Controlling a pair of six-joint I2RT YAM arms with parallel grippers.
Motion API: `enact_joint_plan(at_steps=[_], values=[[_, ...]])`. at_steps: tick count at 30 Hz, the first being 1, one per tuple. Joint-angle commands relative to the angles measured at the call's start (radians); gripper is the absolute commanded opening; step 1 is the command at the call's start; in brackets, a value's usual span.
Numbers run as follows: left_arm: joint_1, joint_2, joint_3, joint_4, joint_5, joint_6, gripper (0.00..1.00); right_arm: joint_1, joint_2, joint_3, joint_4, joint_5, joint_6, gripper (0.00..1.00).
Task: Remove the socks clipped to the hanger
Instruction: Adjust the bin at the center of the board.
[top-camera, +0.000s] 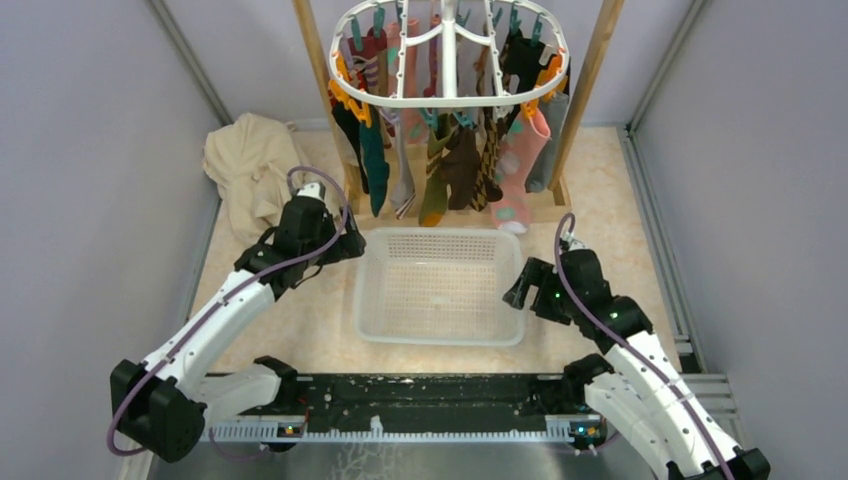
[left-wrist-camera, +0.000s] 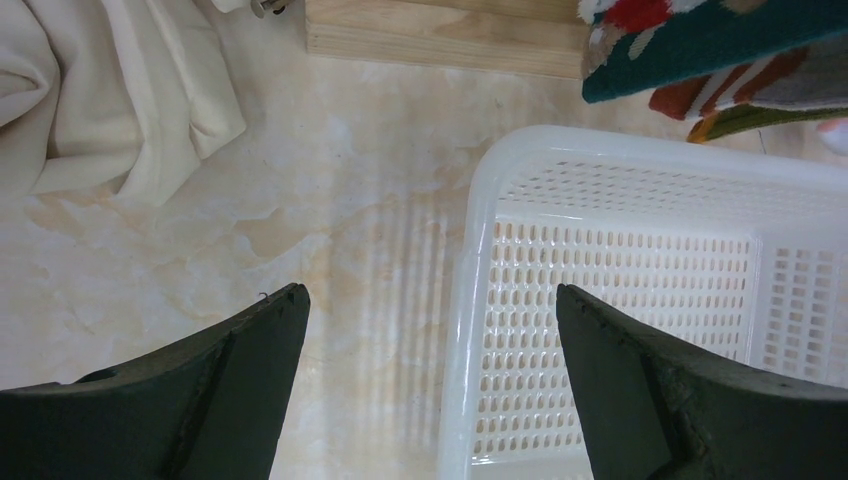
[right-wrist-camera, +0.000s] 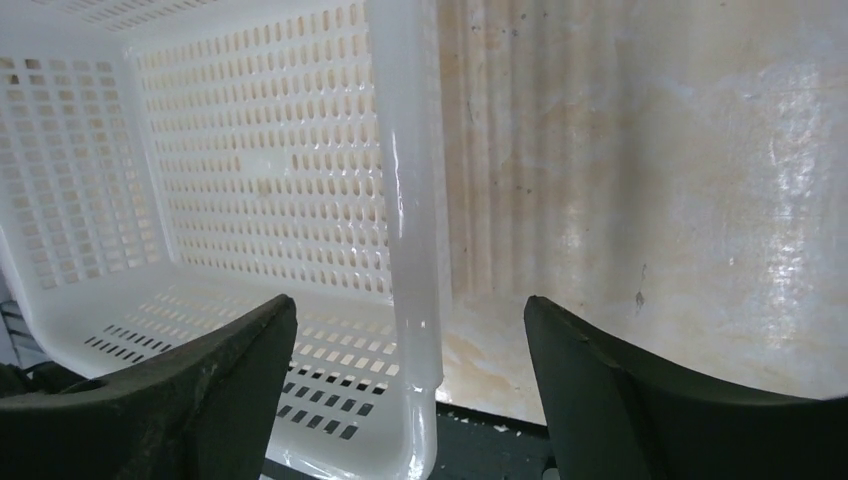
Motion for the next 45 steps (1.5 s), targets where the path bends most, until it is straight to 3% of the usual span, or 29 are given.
enact_joint_plan(at_steps=[1, 9, 19, 27, 30, 36, 45], values=[[-0.007, -0.058, 0.042, -0.046, -0.008, -0.002, 0.99, 0.005, 0.006, 0.137, -0.01, 0.038, -0.051, 0.88], [-0.007, -0.097, 0.167, -0.065, 0.023, 0.012, 0.99, 0.034, 0.195, 0.393, -0.027, 0.138, -0.233, 0.86], [-0.018, -0.095, 0.202, 0.12, 0.287, 0.034, 0.99, 0.296, 0.298, 0.527, 0.14, 0.27, -0.292, 0.84], [-0.058, -0.08, 0.249, 0.234, 0.372, 0.035, 0.99, 0.57, 0.403, 0.584, 0.234, 0.598, -0.482, 0.9], [-0.097, -0.079, 0.236, 0.256, 0.346, 0.02, 0.99, 0.582, 0.408, 0.522, 0.347, 0.63, -0.489, 0.99], [-0.156, -0.087, 0.208, 0.253, 0.265, -0.01, 0.99, 0.582, 0.363, 0.399, 0.593, 0.605, -0.517, 0.95], [-0.296, -0.063, 0.241, 0.26, 0.119, -0.041, 0.99, 0.579, 0.327, 0.426, 0.61, 0.587, -0.487, 0.87]])
